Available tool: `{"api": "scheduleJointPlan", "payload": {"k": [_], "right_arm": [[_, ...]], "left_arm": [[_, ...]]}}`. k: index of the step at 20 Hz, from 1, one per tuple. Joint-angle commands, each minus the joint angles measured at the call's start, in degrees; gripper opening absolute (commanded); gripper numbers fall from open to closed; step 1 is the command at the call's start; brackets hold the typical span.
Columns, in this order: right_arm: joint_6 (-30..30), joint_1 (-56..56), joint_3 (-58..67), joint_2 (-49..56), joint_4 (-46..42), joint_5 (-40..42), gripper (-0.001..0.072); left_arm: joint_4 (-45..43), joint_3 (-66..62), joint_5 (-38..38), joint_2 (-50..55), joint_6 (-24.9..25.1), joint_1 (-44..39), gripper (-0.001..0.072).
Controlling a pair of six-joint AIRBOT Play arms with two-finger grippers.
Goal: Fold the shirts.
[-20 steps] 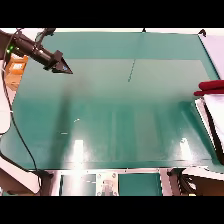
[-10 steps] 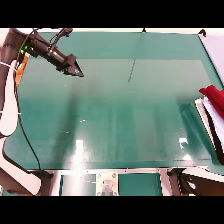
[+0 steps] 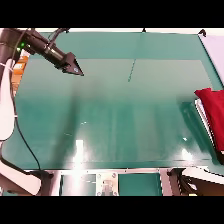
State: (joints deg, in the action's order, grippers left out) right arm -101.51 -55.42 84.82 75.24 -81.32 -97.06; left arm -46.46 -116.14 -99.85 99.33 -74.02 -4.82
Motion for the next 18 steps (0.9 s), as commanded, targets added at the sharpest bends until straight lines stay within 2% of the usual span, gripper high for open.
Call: {"api": "scheduleJointPlan", "payload": {"k": [1,5,11,13,18], "right_arm": [[1.7,12.6,2.6,-2.0,13.1,9.4,0.0015],[6.3,30.8,-6.0,-10.4,13.6,14.3,0.0014],[5.7,53.9,-38.3,-28.8,13.9,26.4,0.0015],[5.7,58.1,-41.2,-29.4,15.2,28.3,0.0015],[5.8,62.1,-41.2,-29.4,15.8,28.3,0.0015]], "left_arm": [[-2.3,1.3,1.4,-5.3,-2.4,0.0,0.002],[-8.7,16.3,4.9,-19.0,-4.1,0.0,0.002],[-11.1,56.7,17.9,-46.1,-6.0,0.0,0.002],[-11.1,62.1,18.2,-49.2,-6.0,0.0,0.0022],[-11.0,62.8,18.1,-49.5,-6.0,0.0,0.0021]]}}
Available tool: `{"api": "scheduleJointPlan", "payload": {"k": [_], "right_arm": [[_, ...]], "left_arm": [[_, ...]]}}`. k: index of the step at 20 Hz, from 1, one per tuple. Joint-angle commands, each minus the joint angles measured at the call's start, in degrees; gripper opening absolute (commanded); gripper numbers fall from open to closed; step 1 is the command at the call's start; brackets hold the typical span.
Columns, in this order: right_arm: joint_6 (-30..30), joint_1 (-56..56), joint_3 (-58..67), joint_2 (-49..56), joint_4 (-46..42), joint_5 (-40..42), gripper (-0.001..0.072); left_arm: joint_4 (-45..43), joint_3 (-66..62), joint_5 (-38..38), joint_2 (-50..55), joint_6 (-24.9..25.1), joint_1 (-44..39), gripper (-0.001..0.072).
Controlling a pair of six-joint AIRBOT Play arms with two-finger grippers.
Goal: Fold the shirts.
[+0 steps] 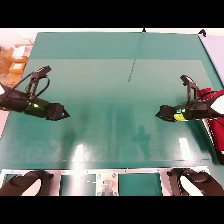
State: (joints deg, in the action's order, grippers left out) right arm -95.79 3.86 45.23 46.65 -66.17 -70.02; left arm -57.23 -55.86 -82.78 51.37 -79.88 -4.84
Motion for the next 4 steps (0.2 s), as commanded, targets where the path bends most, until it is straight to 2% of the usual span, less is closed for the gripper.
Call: {"api": "scheduleJointPlan", "payload": {"k": [1,4], "right_arm": [[0.1,2.8,-1.7,-0.8,0.6,1.2,0.0015],[0.1,2.8,-1.7,-0.8,0.7,1.2,0.0015]], "left_arm": [[-0.2,2.5,0.9,-1.6,-0.2,0.0,0.0022],[-0.1,2.5,0.9,-1.6,-0.2,0.0,0.0022]]}}
